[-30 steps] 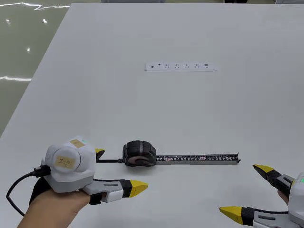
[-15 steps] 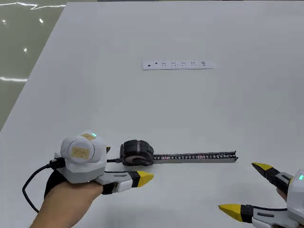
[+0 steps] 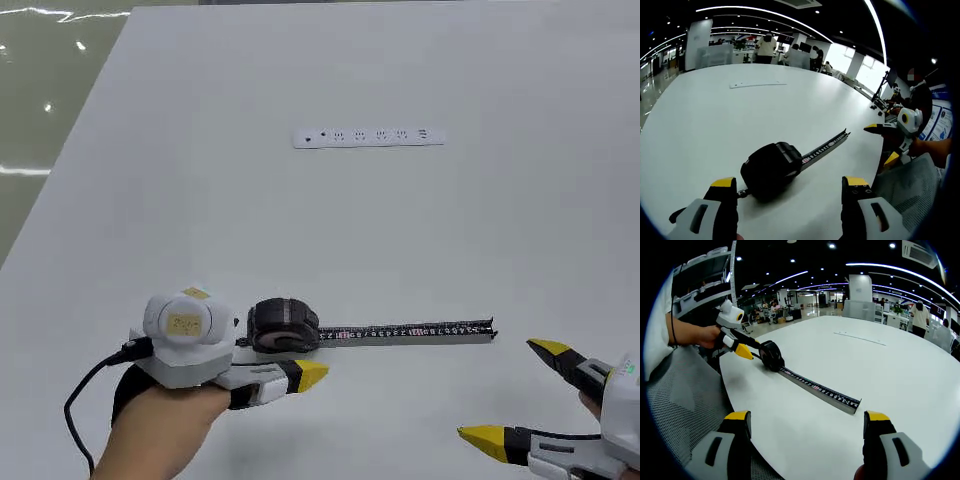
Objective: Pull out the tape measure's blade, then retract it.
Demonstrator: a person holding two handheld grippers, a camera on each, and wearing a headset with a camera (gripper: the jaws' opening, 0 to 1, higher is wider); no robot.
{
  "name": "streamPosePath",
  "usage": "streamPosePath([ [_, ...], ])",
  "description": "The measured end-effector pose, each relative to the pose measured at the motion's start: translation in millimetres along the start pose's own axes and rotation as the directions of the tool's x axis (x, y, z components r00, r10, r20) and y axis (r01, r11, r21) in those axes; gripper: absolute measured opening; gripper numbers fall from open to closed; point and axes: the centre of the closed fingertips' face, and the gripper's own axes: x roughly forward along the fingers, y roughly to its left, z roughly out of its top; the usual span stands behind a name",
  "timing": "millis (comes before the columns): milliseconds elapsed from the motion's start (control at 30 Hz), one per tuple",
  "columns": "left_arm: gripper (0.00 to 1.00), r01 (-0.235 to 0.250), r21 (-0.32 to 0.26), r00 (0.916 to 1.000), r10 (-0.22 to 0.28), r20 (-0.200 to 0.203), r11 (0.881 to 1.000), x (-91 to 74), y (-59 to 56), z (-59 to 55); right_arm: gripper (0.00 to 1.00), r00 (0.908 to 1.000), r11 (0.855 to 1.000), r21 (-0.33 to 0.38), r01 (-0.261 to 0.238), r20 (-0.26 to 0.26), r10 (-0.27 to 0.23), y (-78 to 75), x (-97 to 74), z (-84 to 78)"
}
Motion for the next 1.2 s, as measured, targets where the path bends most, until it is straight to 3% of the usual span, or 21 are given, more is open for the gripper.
streamPosePath([
  [200,0.78,0.000,-0.024,0.9999,0.000,0.012,1.000,4.0,-3.4,1.5,0.89,1.0000,1.000,-0.003,-0.001,-0.002,0.001,-1.3,-0.3,0.3],
  [700,0.77,-0.065,-0.086,0.9960,0.070,0.055,0.994,7.2,-0.5,4.5,0.86,0.9999,1.000,-0.020,-0.004,-0.011,0.003,-9.4,2.2,0.7],
  [867,0.75,-0.097,-0.141,0.9907,0.110,0.081,0.985,8.9,3.0,6.8,0.81,0.9993,0.999,-0.038,-0.021,-0.032,0.020,-13.8,5.7,-2.0],
  [1200,0.75,-0.173,-0.179,0.9768,0.192,0.094,0.968,14.7,6.5,7.8,0.74,0.9977,0.995,-0.087,-0.049,-0.052,0.045,-22.8,11.3,-0.1],
])
